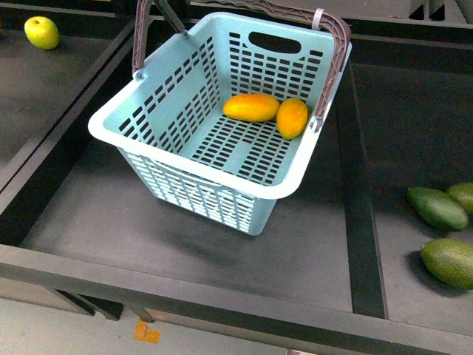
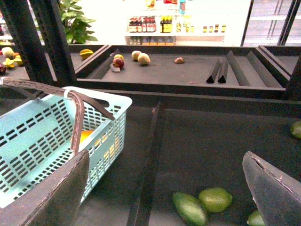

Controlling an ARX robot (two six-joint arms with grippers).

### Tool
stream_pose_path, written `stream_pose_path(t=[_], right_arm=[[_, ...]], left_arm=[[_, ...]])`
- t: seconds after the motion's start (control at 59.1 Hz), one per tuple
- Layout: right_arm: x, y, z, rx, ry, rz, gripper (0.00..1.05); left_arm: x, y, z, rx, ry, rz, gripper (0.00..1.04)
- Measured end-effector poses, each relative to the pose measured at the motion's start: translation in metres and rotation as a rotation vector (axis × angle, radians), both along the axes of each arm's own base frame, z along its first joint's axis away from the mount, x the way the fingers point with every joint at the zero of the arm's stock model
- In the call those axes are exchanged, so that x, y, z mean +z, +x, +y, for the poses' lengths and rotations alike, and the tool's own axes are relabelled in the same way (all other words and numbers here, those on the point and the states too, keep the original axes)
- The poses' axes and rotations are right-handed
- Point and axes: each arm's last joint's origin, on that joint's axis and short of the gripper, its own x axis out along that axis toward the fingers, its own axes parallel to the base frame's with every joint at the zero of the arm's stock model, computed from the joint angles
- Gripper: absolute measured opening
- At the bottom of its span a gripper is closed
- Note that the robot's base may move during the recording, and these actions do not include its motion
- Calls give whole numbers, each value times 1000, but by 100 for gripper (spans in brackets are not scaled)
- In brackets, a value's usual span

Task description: Pick lemon and mango into basket

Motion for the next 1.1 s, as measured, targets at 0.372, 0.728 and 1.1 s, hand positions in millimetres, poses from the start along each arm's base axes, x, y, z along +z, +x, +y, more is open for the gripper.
stream_pose_path(t=[0.372, 0.728, 1.1], right_arm=[[0, 0, 0, 0, 0, 0, 96], [0, 0, 0, 0, 0, 0, 96], [0, 0, 0, -1, 0, 0, 96]], left_arm=[[-50, -130, 125, -506, 989, -630, 12], [-78, -201, 165, -530, 1025, -603, 3], [-96, -251, 190, -521, 1034, -605, 3]])
